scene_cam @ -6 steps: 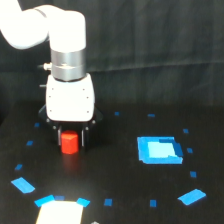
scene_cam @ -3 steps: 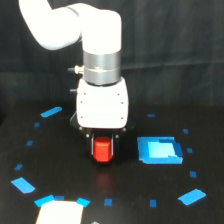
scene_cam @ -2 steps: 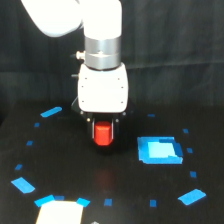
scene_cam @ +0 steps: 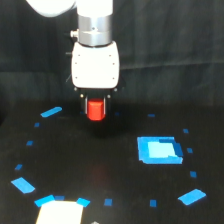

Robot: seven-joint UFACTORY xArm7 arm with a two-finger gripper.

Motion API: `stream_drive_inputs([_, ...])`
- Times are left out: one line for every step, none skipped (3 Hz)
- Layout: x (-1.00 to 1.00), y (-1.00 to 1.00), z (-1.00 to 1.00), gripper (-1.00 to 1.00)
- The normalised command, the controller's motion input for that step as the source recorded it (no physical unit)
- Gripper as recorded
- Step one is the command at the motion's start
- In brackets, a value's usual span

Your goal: Pick up the red object from the table

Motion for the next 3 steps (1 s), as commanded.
stream_drive_inputs([0.0, 0.95, 1.0, -0.92])
stream_drive_inputs([-0.47, -1.0, 1.0, -0.64])
stream_drive_inputs([-0.58, -0.97, 0.96, -0.98])
